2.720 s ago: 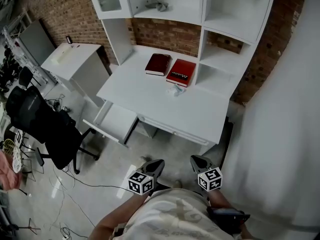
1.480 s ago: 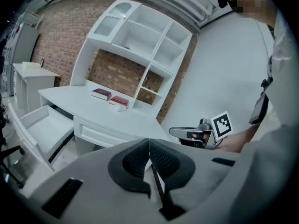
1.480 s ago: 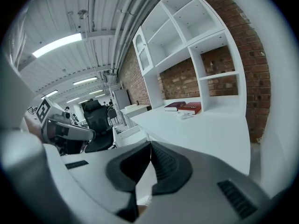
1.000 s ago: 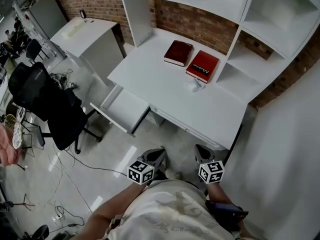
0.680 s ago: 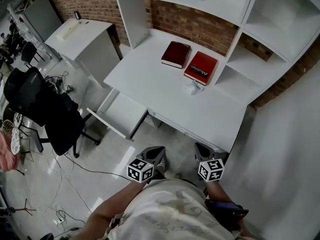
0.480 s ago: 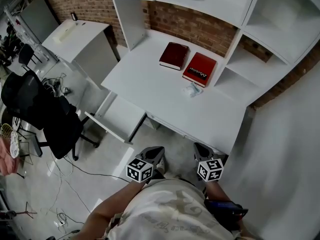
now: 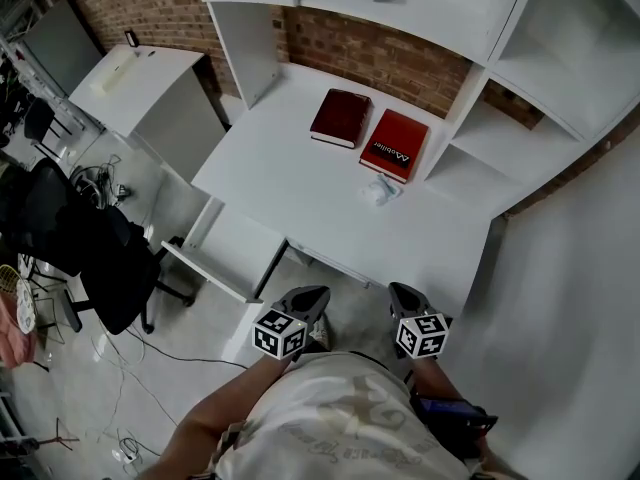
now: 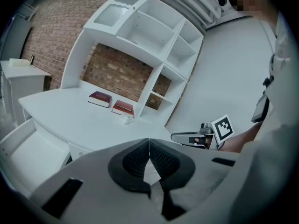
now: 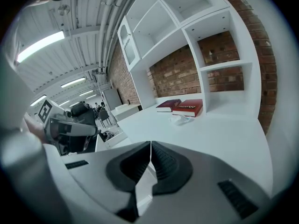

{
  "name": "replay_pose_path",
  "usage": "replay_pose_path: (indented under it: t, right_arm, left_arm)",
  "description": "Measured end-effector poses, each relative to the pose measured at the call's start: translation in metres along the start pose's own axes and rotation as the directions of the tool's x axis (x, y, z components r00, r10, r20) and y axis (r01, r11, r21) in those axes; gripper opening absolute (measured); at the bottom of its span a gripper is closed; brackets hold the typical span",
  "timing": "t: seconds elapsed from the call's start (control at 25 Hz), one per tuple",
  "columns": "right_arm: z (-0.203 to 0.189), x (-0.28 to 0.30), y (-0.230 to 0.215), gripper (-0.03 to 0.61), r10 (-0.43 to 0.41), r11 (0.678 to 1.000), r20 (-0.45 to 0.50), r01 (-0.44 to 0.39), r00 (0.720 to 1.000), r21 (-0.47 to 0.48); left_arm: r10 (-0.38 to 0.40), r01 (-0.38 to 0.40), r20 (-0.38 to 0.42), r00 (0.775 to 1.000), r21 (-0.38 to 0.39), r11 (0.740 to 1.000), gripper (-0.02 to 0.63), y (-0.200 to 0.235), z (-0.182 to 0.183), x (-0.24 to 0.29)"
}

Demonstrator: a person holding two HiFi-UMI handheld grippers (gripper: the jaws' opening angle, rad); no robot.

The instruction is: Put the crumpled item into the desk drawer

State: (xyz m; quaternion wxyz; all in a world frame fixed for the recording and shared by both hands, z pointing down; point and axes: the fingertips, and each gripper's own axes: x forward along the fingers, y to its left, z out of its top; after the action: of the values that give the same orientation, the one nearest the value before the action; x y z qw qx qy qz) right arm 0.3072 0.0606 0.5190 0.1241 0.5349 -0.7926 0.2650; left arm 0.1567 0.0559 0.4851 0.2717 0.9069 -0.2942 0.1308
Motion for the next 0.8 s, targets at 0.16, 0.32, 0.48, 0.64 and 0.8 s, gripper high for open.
replay_pose_path:
  t: [0.16, 0.32, 0.48, 0.64, 0.8]
  right_arm:
    - [0.014, 0.014, 0.001, 0.023, -0.015, 1.000, 0.009, 0.015, 1.000, -0.003]
    - [0.025, 0.030, 0.003, 0.024, -0.035, 0.999, 0.015, 0.035, 0.999, -0.001]
    - [0.032, 0.039, 0.005, 0.023, -0.065, 0.998, 0.019, 0.065, 0.998, -0.005]
    - [0.039, 0.047, 0.006, 0.025, -0.089, 0.996, 0.022, 0.089, 0.996, -0.023]
    - [0.047, 0.053, 0.008, 0.025, -0.111, 0.994, 0.037, 0.112, 0.993, -0.012]
  left_arm:
    - [-0.014, 0.014, 0.001, 1.000, 0.004, 1.000, 0.021, 0.015, 0.012, 0.003]
    - [-0.033, 0.033, 0.003, 0.999, 0.010, 0.999, 0.021, 0.030, 0.023, 0.009]
    - [-0.060, 0.060, 0.000, 0.998, 0.021, 0.998, 0.021, 0.044, 0.032, 0.012]
    - [-0.077, 0.076, 0.004, 0.997, 0.034, 0.996, 0.021, 0.058, 0.044, 0.012]
    - [-0.090, 0.089, 0.013, 0.996, 0.044, 0.995, 0.021, 0.069, 0.053, 0.011]
